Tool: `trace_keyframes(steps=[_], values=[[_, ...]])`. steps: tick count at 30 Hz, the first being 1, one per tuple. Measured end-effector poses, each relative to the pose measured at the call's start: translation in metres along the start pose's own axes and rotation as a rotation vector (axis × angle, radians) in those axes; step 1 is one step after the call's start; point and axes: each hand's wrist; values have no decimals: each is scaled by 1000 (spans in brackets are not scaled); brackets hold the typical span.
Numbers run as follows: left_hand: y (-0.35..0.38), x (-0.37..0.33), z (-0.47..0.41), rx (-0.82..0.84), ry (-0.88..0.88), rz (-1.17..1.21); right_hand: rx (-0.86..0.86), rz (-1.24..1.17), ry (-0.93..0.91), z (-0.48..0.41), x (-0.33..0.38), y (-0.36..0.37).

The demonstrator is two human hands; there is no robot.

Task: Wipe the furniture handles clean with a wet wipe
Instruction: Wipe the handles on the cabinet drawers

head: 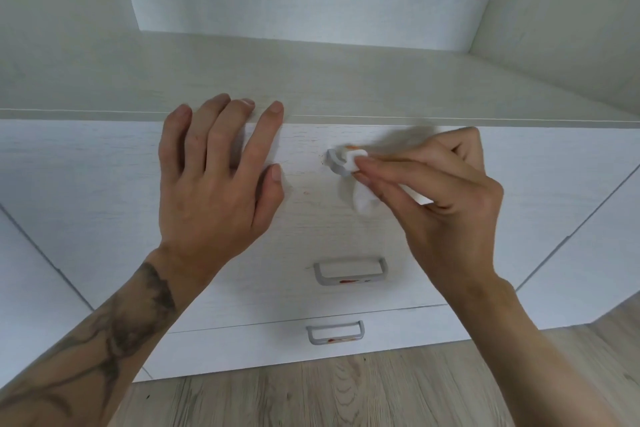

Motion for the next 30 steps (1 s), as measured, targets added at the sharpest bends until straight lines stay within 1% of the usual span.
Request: trace_keyframes(steps=[4,8,13,15,18,21,23,26,30], values=[[0,1,0,3,-5,0,6,-6,-39,-3,-4,0],[0,0,0,3,-14,5,-10,14,10,2,-3,-2],[0,0,0,-3,-6,10,0,-3,-41,-3,-2,2],[0,0,0,-2,-9,10,2,22,-18,0,-6,-4],[1,0,1,-3,-11,11,-21,-3,6,0,5,5],[1,1,1,-3,-9,15,-14,-17,-40,-5,11,11],[2,2,1,-5,-3,11,-15,21,-51,-3,4,5],[2,2,2,0,-6,9,-45,97,24,6,-1,-8],[2,1,1,-8,-8,8,-133,1,187,5,12,-14]])
Point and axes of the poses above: each hand's wrist, its own z-axis away from the middle knuckle, its own y-axis out of the palm, x = y × z, and after that the axes turned 11 degrees about z, right-handed
